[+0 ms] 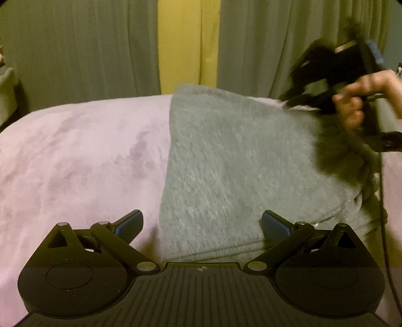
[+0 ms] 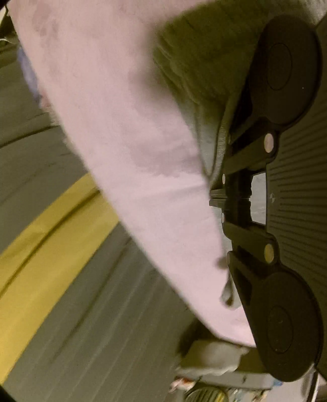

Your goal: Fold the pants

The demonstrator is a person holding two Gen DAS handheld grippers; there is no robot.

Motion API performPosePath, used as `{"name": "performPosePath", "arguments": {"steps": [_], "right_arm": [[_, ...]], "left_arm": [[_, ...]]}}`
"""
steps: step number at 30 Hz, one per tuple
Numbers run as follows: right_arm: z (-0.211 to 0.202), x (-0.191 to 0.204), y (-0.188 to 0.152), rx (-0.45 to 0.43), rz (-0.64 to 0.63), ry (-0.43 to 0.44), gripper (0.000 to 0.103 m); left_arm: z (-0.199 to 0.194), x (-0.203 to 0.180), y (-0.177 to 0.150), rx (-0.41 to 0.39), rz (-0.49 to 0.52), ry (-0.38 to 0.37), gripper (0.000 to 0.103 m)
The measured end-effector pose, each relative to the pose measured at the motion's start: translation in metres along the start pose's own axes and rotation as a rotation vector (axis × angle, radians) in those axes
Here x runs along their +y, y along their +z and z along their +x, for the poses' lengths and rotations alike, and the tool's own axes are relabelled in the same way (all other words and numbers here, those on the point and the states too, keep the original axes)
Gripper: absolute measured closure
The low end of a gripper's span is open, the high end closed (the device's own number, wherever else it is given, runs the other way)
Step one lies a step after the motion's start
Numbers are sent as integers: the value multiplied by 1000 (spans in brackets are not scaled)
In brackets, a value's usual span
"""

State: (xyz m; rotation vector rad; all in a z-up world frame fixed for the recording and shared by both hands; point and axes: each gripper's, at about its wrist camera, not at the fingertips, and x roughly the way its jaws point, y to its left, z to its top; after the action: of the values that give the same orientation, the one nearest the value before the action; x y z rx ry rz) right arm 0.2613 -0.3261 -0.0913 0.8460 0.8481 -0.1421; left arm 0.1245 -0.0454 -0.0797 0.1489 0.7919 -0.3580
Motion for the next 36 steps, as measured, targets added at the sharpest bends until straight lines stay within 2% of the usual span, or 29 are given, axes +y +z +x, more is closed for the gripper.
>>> {"name": "performPosePath", "arguments": {"steps": [2,3,4,6,8,9,10,11,12,13,15,17,19,22,23,24,25,26,27,28,29,30,32,36], "right_arm": [[-28,0,-6,-96,-30,-24,89],[-41,0,-11,-122,-31,-13,84],[-51,-2,-16,-122,-30,17,73],[-62,-4,-25,-70,-45,64,72],[-56,-5,-33,4,-86,55,72],[-50,-10,-35,26,-98,12,72],[-41,-12,-32,19,-108,-48,81],[-37,-14,-27,-26,-138,-104,96],[-37,-12,-24,-79,-161,-169,103],[-44,-10,-21,-139,-174,-208,103],[-62,-5,-23,-206,-162,-190,94],[-87,-3,-31,-229,-177,-145,65],[-106,-3,-42,-223,-201,-116,56],[-105,-7,-60,-100,-225,-80,51],[-99,-15,-65,-42,-215,-96,48],[-97,-22,-69,-14,-215,-140,49],[-100,-28,-73,-13,-217,-183,64],[-107,-32,-77,-34,-216,-204,69],[-119,-33,-82,-62,-225,-196,67],[-134,-29,-91,-112,-248,-216,42],[-148,-23,-101,-168,-290,-258,10],[-161,-16,-111,-212,-332,-283,5],[-189,-12,-125,-284,-412,-256,5],[-238,-7,-151,-294,-419,-149,5]], "left_arm": [[1,1,0,4,-11,-6,0],[2,0,0,9,-14,-10,0],[1,0,0,12,-18,-13,0],[0,-1,1,16,-25,-21,0],[-4,-4,1,18,-30,-26,0],[-7,-6,1,17,-29,-31,0],[-7,-7,0,17,-25,-32,0],[-10,-8,0,16,-17,-32,0],[-14,-10,0,8,-7,-30,0],[-15,-11,0,1,0,-24,0],[-16,-13,2,-5,8,-11,0],[-17,-16,3,-1,5,-8,0],[-18,-18,4,12,-5,-13,0],[-21,-21,5,39,-15,-10,0],[-25,-21,4,50,-19,4,0],[-27,-22,3,57,-22,15,0],[-31,-21,1,63,-28,24,0],[-33,-19,-1,73,-37,32,0],[-35,-18,-4,94,-53,39,0],[-36,-17,-6,113,-66,44,0],[-38,-17,-8,132,-80,46,0],[-40,-18,-11,151,-94,51,0],[-44,-21,-16,182,-103,58,0],[-56,-37,-22,225,-64,71,0]]}}
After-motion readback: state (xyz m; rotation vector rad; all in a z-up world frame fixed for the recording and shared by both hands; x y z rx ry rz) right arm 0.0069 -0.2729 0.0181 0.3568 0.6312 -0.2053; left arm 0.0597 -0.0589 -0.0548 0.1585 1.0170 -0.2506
